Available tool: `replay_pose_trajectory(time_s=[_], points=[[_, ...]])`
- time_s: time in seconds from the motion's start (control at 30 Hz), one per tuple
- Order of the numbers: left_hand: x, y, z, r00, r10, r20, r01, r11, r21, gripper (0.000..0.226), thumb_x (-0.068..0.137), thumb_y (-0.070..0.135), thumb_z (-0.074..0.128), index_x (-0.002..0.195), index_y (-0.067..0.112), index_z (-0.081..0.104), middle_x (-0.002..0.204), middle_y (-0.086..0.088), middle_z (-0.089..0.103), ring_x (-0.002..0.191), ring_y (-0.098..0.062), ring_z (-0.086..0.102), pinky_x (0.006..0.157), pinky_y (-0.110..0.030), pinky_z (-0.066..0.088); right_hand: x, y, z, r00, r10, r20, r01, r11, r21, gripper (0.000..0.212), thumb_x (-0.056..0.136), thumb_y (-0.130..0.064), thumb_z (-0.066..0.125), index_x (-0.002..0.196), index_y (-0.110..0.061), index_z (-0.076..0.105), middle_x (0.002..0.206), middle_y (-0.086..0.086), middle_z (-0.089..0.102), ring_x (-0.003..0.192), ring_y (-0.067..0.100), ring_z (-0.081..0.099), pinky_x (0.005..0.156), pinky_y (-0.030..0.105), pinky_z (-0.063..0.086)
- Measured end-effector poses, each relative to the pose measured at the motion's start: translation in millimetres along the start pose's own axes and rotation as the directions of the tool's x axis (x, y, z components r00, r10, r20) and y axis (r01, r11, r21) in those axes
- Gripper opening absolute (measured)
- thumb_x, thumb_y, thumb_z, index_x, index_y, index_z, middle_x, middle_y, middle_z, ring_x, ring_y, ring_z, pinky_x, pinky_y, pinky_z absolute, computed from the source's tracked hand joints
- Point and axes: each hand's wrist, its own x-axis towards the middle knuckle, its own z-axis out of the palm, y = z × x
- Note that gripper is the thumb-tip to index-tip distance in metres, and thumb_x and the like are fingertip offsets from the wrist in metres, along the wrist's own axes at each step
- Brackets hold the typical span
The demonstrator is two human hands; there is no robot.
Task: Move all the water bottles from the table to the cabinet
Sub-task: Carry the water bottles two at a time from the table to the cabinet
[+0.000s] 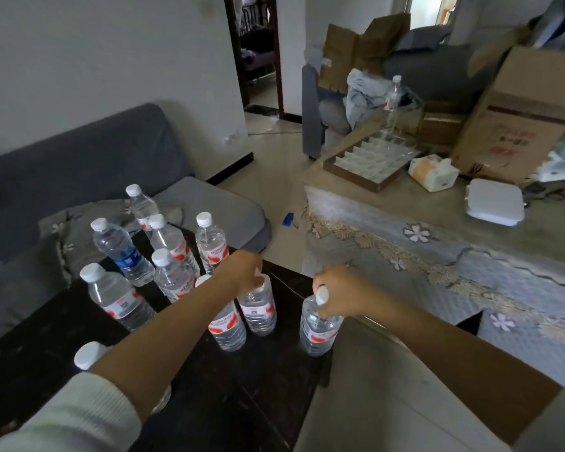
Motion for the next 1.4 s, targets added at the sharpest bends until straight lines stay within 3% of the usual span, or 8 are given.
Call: replay_pose_trajectory(time_s=[0.3, 0.5, 0.73, 0.83, 0.93, 1.13, 1.3, 1.4], points=[[0, 57, -8, 0.964, 0.233, 0.13, -0.244, 0.967, 0.075, 0.027, 0.086, 0.014, 0.061, 0.113, 0.008, 0.064, 0.124, -0.007, 0.059, 0.116, -0.021, 0.054, 0.09, -0.024, 0.041, -36, 54, -14, 0.988, 0.127, -0.092, -0.112, 0.982, 0.152, 0.025, 0.069, -0.011, 0.072, 0.091, 0.001, 0.068, 0.082, 0.006, 0.054, 0.078, 0.019, 0.053, 0.06, 0.024, 0.038], [20, 121, -5, 0.862, 0.464, 0.203, -0.486, 0.87, 0.077, 0.019, 0.08, 0.006, 0.063, 0.098, 0.005, 0.069, 0.099, -0.004, 0.066, 0.089, -0.012, 0.054, 0.072, -0.016, 0.034, -77, 92, -27, 0.943, 0.288, -0.166, -0.261, 0.95, 0.17, 0.031, 0.074, -0.013, 0.071, 0.102, 0.0, 0.066, 0.097, 0.011, 0.058, 0.086, 0.022, 0.051, 0.069, 0.024, 0.034], [44, 228, 7, 0.559, 0.777, 0.289, -0.825, 0.557, 0.096, 0.024, 0.077, 0.007, 0.066, 0.101, 0.006, 0.067, 0.096, -0.002, 0.05, 0.094, -0.022, 0.052, 0.077, -0.029, 0.039, -161, 126, -28, 0.742, 0.623, -0.247, -0.571, 0.781, 0.254, 0.033, 0.074, -0.016, 0.073, 0.103, -0.003, 0.065, 0.09, 0.001, 0.046, 0.086, 0.017, 0.045, 0.069, 0.021, 0.032], [40, 274, 14, 0.378, 0.865, 0.331, -0.926, 0.359, 0.12, 0.024, 0.078, 0.008, 0.065, 0.102, 0.005, 0.067, 0.091, 0.004, 0.042, 0.106, -0.025, 0.054, 0.091, -0.033, 0.042, -200, 131, -25, 0.61, 0.747, -0.263, -0.682, 0.665, 0.306, 0.032, 0.073, -0.016, 0.072, 0.103, -0.004, 0.066, 0.089, 0.002, 0.044, 0.087, 0.016, 0.042, 0.058, 0.018, 0.03], [22, 318, 22, 0.203, 0.922, 0.328, -0.979, 0.186, 0.081, 0.016, 0.078, 0.006, 0.062, 0.092, 0.004, 0.07, 0.071, 0.013, 0.035, 0.101, -0.024, 0.055, 0.083, -0.026, 0.04, -246, 128, -16, 0.45, 0.85, -0.272, -0.775, 0.524, 0.354, 0.031, 0.074, -0.017, 0.07, 0.102, -0.005, 0.066, 0.088, 0.002, 0.047, 0.086, 0.017, 0.045, 0.054, 0.012, 0.027], [-57, 394, 38, -0.076, 0.924, 0.376, -0.995, -0.095, 0.035, 0.017, 0.083, 0.007, 0.06, 0.096, 0.006, 0.071, 0.081, 0.011, 0.049, 0.09, -0.016, 0.049, 0.085, -0.024, 0.04, -351, 98, 4, 0.16, 0.967, -0.196, -0.856, 0.235, 0.46, 0.034, 0.077, -0.02, 0.069, 0.107, -0.006, 0.064, 0.098, 0.01, 0.059, 0.1, 0.025, 0.059, 0.069, 0.024, 0.039], [-159, 454, 57, -0.26, 0.854, 0.451, -0.951, -0.308, 0.035, 0.017, 0.081, 0.007, 0.062, 0.096, 0.005, 0.071, 0.108, -0.008, 0.065, 0.099, -0.021, 0.058, 0.087, -0.029, 0.044, -451, 56, 25, -0.011, 0.988, -0.154, -0.828, 0.077, 0.555, 0.032, 0.077, -0.018, 0.07, 0.106, -0.005, 0.063, 0.089, 0.003, 0.051, 0.062, 0.018, 0.055, 0.045, 0.017, 0.043], [-232, 479, 78, -0.337, 0.792, 0.509, -0.911, -0.411, 0.038, 0.016, 0.081, 0.008, 0.061, 0.096, 0.006, 0.07, 0.108, -0.008, 0.064, 0.087, -0.016, 0.052, 0.078, -0.026, 0.042, -514, 29, 49, -0.089, 0.988, -0.129, -0.814, 0.003, 0.581, 0.026, 0.075, -0.018, 0.07, 0.098, -0.006, 0.064, 0.084, 0.005, 0.053, 0.056, 0.018, 0.053, 0.053, 0.025, 0.048]])
